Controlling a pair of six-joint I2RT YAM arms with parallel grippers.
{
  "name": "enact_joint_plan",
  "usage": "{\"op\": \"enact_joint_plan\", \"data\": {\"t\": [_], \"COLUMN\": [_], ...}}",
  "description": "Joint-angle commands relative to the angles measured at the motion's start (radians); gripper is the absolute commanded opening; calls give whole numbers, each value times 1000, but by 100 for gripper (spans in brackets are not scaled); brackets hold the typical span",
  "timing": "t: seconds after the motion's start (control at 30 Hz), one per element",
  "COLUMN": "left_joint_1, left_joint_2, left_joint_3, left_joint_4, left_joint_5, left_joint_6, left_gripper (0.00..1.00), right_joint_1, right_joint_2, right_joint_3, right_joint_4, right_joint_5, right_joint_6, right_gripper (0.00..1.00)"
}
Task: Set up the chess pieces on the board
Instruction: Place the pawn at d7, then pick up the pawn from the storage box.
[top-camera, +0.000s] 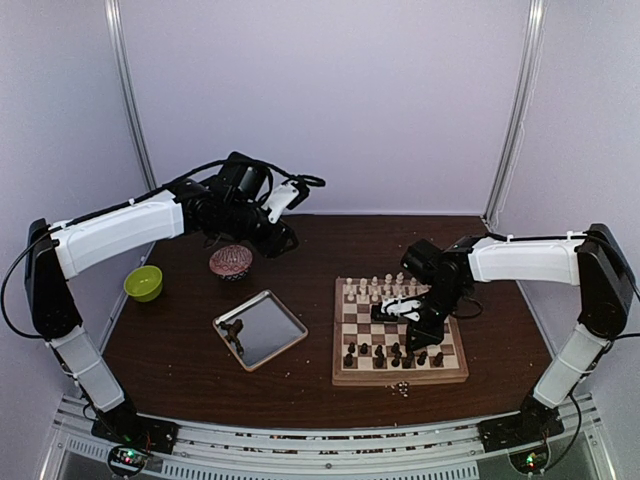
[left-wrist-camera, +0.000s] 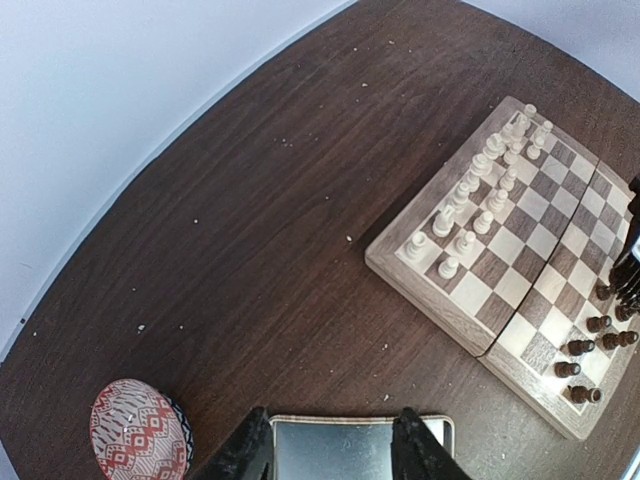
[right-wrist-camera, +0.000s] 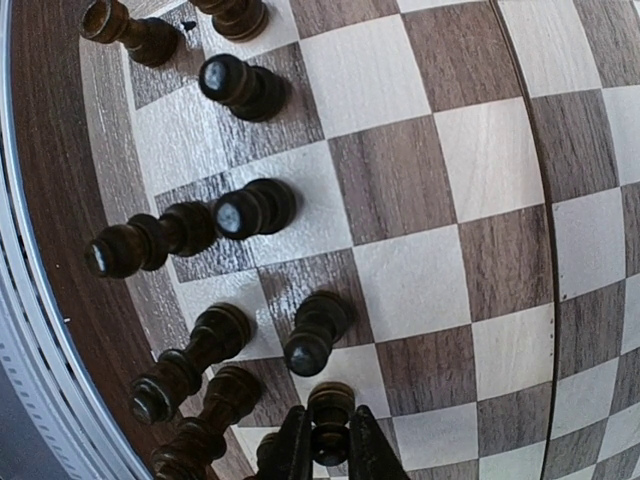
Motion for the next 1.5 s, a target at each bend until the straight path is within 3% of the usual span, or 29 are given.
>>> {"op": "enact_joint_plan", "data": {"t": [0.0,0.27,0.43,0.53,0.73,1.0,1.17,1.37,1.47], "left_joint_1": [-6,-5,-9,-11,-10,-10,-12,-11,-11], "left_joint_2": [9,9,-2,-7,-64,-139,-77,46,80], "left_joint_3": [33,37,44,44,-93,-308,-332,-305,-299], "left_joint_4": [11,4,-21,-61,-223,-345,-373,-380,-379], "left_joint_5": [-5,-14,-85,-153,-207,-75,-4,-40,-32], "left_joint_6": [-1,-1,-9,-73,-212,-224,-203,-179,-172], "left_gripper": [43,43,45,45,42,37,43,31,30], "right_joint_1": [9,-12,-116,-197,-288,-298,-298,-298,-298], "right_joint_2": [4,-70,-144,-179,-268,-276,-322,-362,-376], "right_joint_3": [0,11,28,32,5,3,-23,-41,-55], "right_joint_4": [2,-2,-28,-31,31,56,86,101,113], "right_joint_5": [11,-27,-123,-179,-107,-93,-69,-41,-14], "right_joint_6": [10,30,21,22,55,51,41,40,33], "right_gripper": [17,29,33,34,34,34,34,34,35]}}
